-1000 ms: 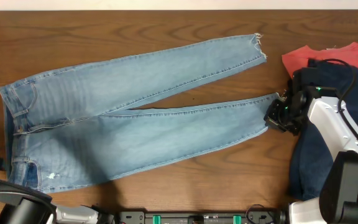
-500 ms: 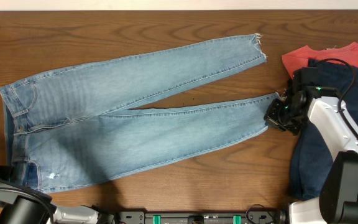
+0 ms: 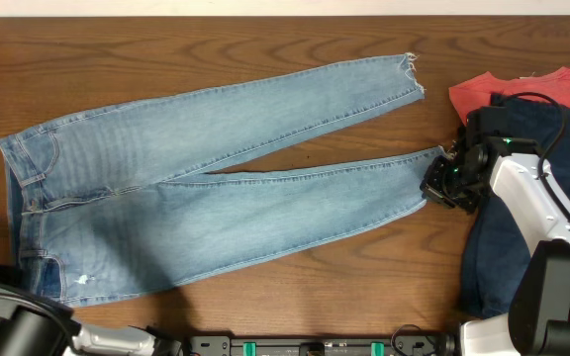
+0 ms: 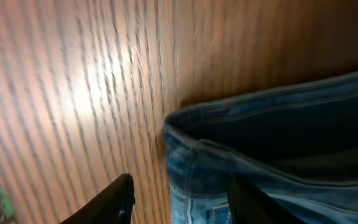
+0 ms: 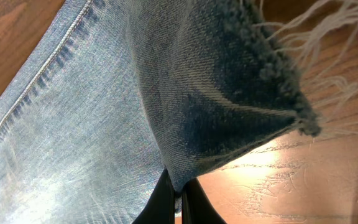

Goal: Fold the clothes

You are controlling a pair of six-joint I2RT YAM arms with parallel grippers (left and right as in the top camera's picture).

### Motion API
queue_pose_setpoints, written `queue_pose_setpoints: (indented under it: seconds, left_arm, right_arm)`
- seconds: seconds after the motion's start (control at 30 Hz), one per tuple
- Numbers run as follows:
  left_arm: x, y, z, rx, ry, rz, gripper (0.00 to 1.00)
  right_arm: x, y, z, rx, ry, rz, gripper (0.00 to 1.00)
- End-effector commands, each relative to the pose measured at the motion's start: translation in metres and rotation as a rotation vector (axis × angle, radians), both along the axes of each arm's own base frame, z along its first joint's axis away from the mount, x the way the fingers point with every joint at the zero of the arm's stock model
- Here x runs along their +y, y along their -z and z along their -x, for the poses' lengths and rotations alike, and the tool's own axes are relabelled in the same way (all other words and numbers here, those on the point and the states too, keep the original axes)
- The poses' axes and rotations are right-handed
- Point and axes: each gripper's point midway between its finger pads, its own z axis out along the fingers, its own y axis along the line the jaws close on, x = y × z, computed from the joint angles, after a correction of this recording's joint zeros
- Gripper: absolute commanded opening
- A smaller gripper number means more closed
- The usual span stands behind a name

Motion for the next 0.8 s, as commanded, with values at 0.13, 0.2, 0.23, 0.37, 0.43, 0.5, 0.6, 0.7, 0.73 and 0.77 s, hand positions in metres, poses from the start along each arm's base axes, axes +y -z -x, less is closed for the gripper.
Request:
queue_pose_setpoints:
  seconds: [0.13, 0.2, 0.23, 0.37, 0.43, 0.5, 0.6, 0.7, 0.73, 0.77]
  left_arm:
    - [0.001, 0.017, 0.005, 0.033, -0.002, 0.018, 0.57]
    - [0.004, 0.019, 0.004, 0.029, 0.005, 0.009, 0.57]
    - [0.005, 0.020, 0.003, 0.028, 0.005, 0.008, 0.57]
    - [0.005, 0.027, 0.003, 0.031, 0.005, 0.016, 0.36]
    - [0.004, 0.029, 0.003, 0.033, 0.005, 0.022, 0.20]
    - [0.004, 0.029, 0.002, 0.025, 0.006, 0.025, 0.06]
    - [0.002, 0.026, -0.006, -0.025, 0.007, 0.037, 0.06]
    - [0.003, 0.012, -0.010, -0.045, 0.008, 0.040, 0.06]
    - [0.003, 0.007, -0.011, -0.046, 0.008, 0.036, 0.06]
    - [0.004, 0.000, -0.011, -0.049, 0.008, 0.028, 0.06]
  right_arm:
    - [-0.001, -0.002, -0.006, -0.015, -0.004, 0.009, 0.01]
    - [-0.001, -0.002, -0.006, -0.015, -0.004, 0.010, 0.01]
    - [-0.002, -0.002, -0.006, -0.015, -0.004, 0.013, 0.01]
    - [-0.003, -0.002, -0.006, -0.017, -0.003, 0.020, 0.02]
    - [-0.005, -0.002, -0.007, -0.020, -0.002, 0.032, 0.01]
    - [-0.007, -0.001, -0.008, -0.023, -0.001, 0.041, 0.01]
    - [-0.008, -0.001, -0.008, -0.025, -0.009, 0.051, 0.01]
    - [-0.011, -0.005, -0.007, -0.020, -0.012, 0.068, 0.01]
    - [-0.011, -0.007, -0.007, -0.025, -0.021, 0.072, 0.01]
    - [-0.011, -0.010, -0.008, -0.031, -0.030, 0.074, 0.01]
